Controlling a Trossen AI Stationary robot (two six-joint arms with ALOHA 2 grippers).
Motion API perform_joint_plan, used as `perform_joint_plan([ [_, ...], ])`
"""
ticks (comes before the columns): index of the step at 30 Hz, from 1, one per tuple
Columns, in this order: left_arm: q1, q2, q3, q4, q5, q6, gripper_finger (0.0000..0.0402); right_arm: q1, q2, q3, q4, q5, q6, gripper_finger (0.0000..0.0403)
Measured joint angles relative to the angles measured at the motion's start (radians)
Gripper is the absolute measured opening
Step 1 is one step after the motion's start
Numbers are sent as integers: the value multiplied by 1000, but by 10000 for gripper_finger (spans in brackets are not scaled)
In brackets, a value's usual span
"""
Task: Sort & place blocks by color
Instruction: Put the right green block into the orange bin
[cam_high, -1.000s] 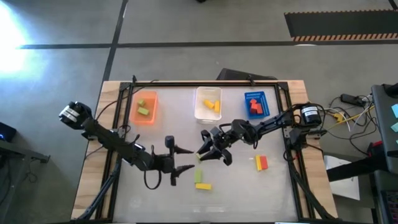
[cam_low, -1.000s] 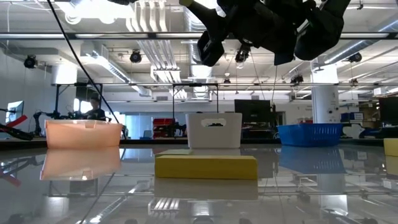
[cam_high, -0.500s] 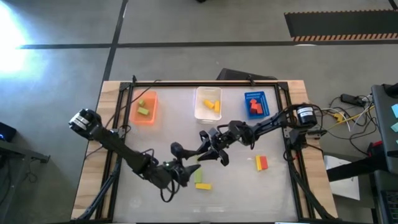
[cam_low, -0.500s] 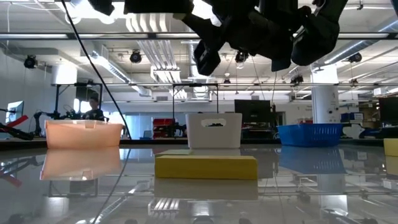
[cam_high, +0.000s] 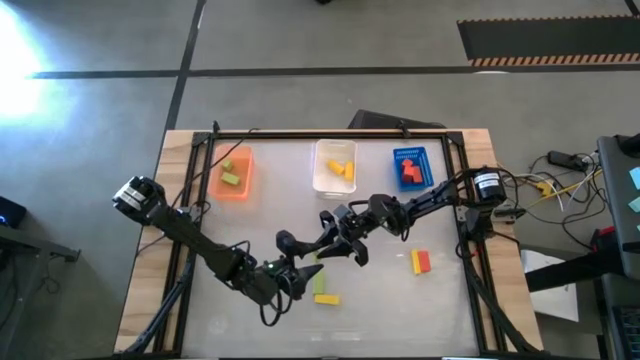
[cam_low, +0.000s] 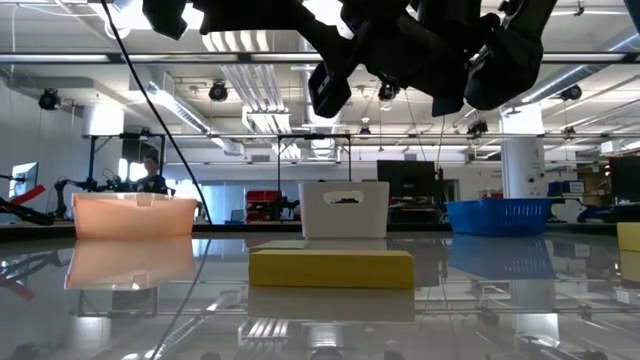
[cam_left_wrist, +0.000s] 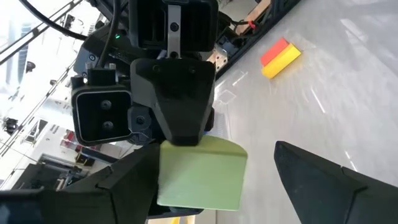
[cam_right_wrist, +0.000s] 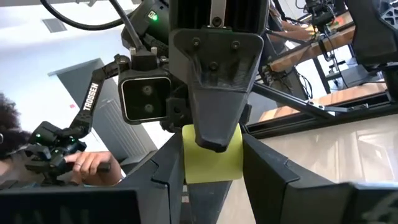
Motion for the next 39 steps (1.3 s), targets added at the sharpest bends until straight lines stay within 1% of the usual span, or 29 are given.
perform_joint_plan([
  [6,-3,0,0,0,1,0,293,0,0,0,-26,-16,1,115],
  [8,-3,0,0,-1,1,0,287,-1,0,0,-31,-25,2,115],
  [10,-5,0,-1,-9,1,0,274,-1,0,0,-33,-26,1,115],
  [17,-9,0,-1,-8,-22,0,202,0,0,-1,-37,-26,1,115],
  [22,-10,0,-1,-9,-24,5,160,0,0,-1,-39,-26,3,115],
  [24,-10,0,-1,-10,-24,8,149,0,0,-1,-42,-26,4,115],
  [27,-10,0,-1,-11,-24,-4,149,0,0,-1,-42,-26,6,117],
  [29,-5,0,-3,-8,-24,-33,149,-6,0,-1,-43,-26,24,145],
  [31,0,-2,-5,-17,-29,-58,149,-20,0,-2,-45,-38,55,189],
  [34,4,-35,-6,-109,-51,-99,149,-53,-1,-2,-45,-90,103,244],
  [36,6,-80,-6,-190,-55,-144,149,-73,-6,-2,-45,-115,141,268],
  [39,23,-171,-6,-365,-55,-262,149,-94,-13,-2,-44,-131,164,284],
])
